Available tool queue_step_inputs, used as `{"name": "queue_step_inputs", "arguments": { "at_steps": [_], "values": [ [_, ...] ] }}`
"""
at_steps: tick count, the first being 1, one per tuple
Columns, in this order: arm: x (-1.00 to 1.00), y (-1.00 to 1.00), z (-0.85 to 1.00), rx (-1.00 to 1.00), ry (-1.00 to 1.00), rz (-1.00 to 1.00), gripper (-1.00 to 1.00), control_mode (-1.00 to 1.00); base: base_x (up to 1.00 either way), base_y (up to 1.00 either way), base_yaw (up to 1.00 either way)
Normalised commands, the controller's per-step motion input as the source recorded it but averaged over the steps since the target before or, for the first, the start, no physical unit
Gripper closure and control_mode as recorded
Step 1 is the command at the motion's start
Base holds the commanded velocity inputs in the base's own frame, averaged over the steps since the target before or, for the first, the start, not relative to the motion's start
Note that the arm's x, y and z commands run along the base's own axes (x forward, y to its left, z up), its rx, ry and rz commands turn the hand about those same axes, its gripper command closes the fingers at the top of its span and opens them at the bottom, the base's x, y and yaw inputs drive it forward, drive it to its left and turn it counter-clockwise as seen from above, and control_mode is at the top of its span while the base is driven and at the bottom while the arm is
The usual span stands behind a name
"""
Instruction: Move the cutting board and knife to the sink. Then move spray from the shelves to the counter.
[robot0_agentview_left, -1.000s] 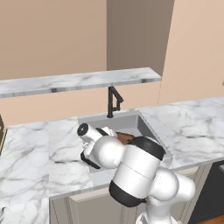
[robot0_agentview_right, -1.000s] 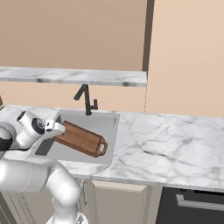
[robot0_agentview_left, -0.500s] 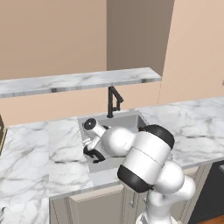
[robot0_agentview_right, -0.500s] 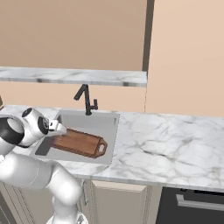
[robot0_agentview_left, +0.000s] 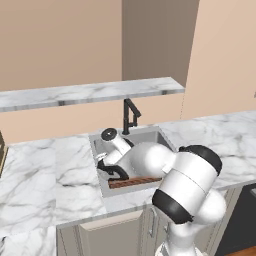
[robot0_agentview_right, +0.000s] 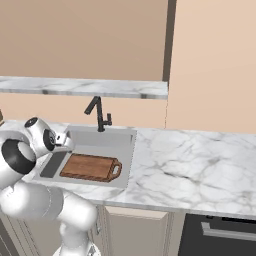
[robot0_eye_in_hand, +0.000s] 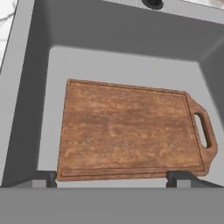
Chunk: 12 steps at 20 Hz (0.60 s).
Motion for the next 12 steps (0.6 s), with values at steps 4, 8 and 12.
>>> {"name": "queue_step_inputs", "arguments": {
  "at_steps": [4, 8, 12],
  "values": [
    [-0.45, -0.21, 0.25, 0.02, -0.04, 0.17, -1.0, -1.0, 0.0, 0.0, 0.0],
    [-0.44, -0.17, 0.35, 0.06, -0.01, 0.14, -1.0, -1.0, 0.0, 0.0, 0.0],
    [-0.41, -0.22, 0.41, 0.04, 0.0, 0.12, -1.0, -1.0, 0.0, 0.0, 0.0]
  ]
}}
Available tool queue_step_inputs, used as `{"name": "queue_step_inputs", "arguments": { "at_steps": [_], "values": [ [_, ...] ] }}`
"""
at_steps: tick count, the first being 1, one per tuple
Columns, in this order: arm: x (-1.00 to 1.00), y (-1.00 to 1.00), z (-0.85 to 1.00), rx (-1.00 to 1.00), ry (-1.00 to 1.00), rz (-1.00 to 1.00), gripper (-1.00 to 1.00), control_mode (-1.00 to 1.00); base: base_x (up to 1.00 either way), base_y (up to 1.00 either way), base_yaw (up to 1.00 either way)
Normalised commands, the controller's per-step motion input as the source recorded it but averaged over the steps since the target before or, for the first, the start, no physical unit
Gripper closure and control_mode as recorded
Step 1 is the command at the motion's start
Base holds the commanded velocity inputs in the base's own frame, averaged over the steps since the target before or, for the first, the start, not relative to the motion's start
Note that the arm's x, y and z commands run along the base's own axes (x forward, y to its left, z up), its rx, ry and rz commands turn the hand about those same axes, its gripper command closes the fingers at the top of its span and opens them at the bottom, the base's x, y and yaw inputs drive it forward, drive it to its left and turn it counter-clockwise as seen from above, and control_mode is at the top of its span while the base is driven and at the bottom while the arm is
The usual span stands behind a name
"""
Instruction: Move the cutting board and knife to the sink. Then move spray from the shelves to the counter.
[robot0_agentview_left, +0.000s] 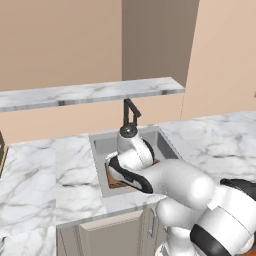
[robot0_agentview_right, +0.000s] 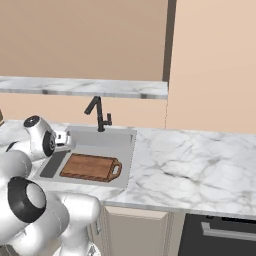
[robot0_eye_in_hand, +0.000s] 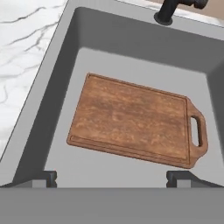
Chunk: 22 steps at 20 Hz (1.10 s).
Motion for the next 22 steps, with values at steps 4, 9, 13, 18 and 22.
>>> {"name": "queue_step_inputs", "arguments": {
  "at_steps": [4, 9, 13, 18, 22],
  "values": [
    [-0.52, -0.31, 0.37, 0.0, 0.0, 0.15, -1.0, -1.0, 0.0, 0.0, 0.0],
    [-0.53, -0.27, 0.36, 0.0, 0.0, 0.06, -1.0, -1.0, 0.0, 0.0, 0.0],
    [-0.49, -0.23, 0.37, 0.0, 0.0, 0.0, -1.0, -1.0, 0.0, 0.0, 0.0],
    [-0.41, -0.2, 0.33, 0.0, 0.0, -0.01, -1.0, -1.0, 0.0, 0.0, 0.0],
    [-0.34, -0.2, 0.3, 0.0, 0.02, -0.02, -1.0, -1.0, 0.0, 0.0, 0.0]
  ]
}}
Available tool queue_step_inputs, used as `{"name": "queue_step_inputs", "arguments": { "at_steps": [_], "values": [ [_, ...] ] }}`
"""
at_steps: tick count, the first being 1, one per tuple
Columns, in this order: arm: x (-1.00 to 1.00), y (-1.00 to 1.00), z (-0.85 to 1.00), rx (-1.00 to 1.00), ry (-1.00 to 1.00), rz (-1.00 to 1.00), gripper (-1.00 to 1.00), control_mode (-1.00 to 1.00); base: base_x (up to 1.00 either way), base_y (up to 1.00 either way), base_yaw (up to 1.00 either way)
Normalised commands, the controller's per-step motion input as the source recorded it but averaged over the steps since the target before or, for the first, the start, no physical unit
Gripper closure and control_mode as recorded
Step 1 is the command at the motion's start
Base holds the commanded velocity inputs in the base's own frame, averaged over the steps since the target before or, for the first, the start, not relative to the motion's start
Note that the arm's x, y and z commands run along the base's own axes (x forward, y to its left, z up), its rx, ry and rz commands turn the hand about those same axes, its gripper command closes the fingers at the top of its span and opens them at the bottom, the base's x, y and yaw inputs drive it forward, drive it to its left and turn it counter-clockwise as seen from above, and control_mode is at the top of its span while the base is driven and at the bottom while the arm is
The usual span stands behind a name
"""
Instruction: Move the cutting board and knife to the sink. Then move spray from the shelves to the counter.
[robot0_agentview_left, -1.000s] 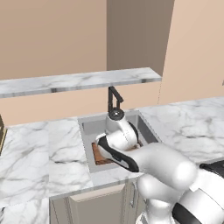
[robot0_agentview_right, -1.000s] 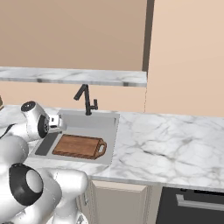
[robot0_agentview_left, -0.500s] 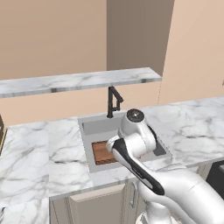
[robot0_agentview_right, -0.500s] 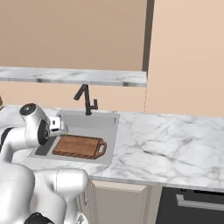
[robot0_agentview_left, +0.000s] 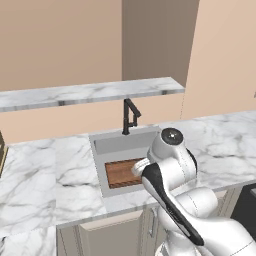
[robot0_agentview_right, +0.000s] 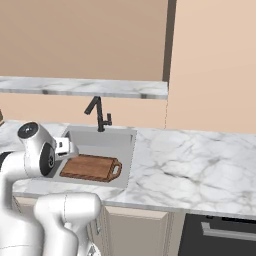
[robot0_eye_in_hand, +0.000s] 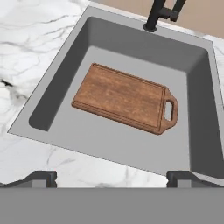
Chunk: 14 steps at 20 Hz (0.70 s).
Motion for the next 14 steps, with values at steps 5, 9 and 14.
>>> {"name": "queue_step_inputs", "arguments": {
  "at_steps": [5, 9, 14],
  "values": [
    [-0.24, -0.16, 0.22, 0.0, 0.11, -0.03, -1.0, -1.0, 0.0, 0.0, 0.0],
    [-0.15, -0.14, 0.15, 0.0, 0.02, 0.0, -1.0, -1.0, 0.0, 0.0, 0.0],
    [0.0, 0.0, 0.0, 0.0, 0.0, 0.0, -1.0, -1.0, 0.0, 0.0, 0.0]
  ]
}}
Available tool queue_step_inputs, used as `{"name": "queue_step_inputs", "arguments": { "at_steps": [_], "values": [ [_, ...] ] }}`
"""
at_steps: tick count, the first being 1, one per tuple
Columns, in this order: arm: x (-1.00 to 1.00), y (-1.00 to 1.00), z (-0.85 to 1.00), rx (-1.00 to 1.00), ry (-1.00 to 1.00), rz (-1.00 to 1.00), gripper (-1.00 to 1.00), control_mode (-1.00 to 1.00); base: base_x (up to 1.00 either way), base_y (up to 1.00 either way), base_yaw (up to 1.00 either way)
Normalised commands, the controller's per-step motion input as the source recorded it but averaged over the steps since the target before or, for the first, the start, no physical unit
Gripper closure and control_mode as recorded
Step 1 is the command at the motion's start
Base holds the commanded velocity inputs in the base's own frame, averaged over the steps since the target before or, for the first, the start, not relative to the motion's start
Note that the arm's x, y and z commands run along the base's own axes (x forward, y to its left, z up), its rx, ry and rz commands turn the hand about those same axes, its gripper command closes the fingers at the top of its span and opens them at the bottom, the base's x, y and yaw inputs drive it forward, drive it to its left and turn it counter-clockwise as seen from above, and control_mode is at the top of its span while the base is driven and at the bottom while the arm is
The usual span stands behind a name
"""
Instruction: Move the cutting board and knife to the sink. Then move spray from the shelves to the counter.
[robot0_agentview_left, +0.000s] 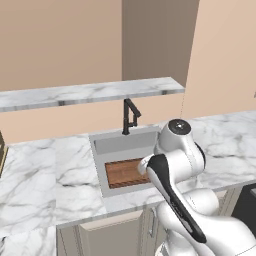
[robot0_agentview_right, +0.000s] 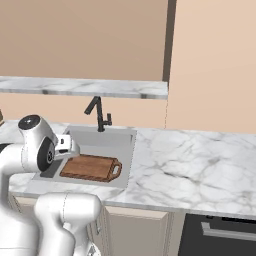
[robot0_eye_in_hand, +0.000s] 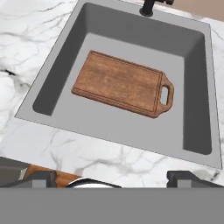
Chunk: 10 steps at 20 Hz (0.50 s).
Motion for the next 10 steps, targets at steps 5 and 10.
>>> {"name": "queue_step_inputs", "arguments": {
  "at_steps": [5, 10],
  "values": [
    [-0.06, 0.0, -0.03, 0.0, 0.04, 0.0, -1.0, 1.0, -0.12, 0.0, -0.01],
    [0.0, 0.0, 0.0, 0.0, 0.0, 0.0, -1.0, 1.0, -0.52, -0.15, -0.07]
  ]
}}
